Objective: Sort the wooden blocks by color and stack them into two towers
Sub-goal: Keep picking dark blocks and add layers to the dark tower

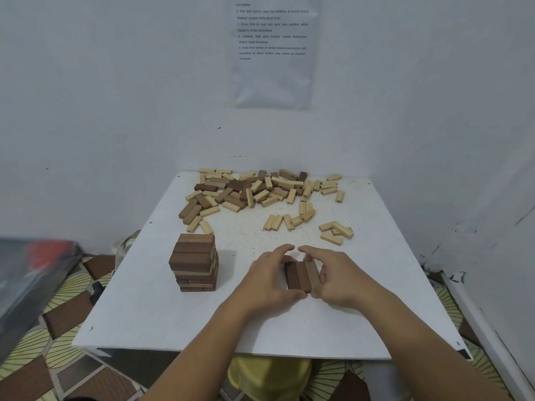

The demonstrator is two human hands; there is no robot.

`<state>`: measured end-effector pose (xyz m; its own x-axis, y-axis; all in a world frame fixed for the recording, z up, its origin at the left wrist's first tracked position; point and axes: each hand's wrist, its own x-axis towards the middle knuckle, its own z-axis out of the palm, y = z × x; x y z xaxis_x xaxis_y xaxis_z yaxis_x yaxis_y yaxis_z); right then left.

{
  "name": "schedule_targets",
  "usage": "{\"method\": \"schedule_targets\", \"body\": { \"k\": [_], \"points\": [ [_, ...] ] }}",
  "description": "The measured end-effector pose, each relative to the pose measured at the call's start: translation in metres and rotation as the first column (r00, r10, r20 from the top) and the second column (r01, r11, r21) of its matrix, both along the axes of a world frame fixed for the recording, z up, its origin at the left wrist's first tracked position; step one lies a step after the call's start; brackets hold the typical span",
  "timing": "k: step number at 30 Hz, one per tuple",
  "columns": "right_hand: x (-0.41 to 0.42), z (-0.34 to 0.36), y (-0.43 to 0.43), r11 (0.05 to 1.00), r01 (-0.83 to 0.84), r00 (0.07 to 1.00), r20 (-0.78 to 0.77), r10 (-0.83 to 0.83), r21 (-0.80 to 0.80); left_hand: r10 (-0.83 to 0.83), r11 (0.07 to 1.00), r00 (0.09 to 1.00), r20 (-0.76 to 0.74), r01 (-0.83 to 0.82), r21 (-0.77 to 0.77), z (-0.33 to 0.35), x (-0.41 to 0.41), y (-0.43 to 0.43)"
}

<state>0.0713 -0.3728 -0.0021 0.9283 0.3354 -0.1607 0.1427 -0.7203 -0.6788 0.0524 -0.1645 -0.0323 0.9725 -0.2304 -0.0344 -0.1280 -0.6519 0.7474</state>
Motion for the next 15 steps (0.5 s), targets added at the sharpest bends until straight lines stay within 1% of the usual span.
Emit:
{"method": "schedule_targets", "body": {
  "k": [6, 9, 11, 14, 15],
  "points": [
    [0.002, -0.006, 0.0, 1.0, -0.026, 0.999, 0.035, 0.025, 0.018, 0.005, 1.0, 0.999, -0.033, -0.006, -0.029, 0.003, 0.0, 0.001],
    [0.002, -0.008, 0.002, 0.999, -0.043, 0.997, 0.058, 0.043, 0.001, 0.023, 0.998, 0.999, -0.04, -0.025, -0.058, 0.005, -0.002, -0.001],
    [0.003, -0.008, 0.003, 0.999, -0.052, 0.997, 0.063, 0.053, -0.004, 0.048, 0.996, 0.999, -0.015, -0.049, -0.075, 0.004, -0.006, -0.005],
    [0.004, -0.006, 0.006, 0.995, -0.104, 0.994, 0.04, 0.104, -0.007, 0.1, 0.994, 0.994, 0.047, -0.097, -0.056, -0.001, -0.017, -0.011],
    [0.004, -0.005, 0.007, 0.992, -0.126, 0.991, 0.036, 0.127, -0.021, 0.12, 0.992, 0.992, 0.042, -0.118, -0.054, -0.003, -0.021, -0.012]
  ]
}}
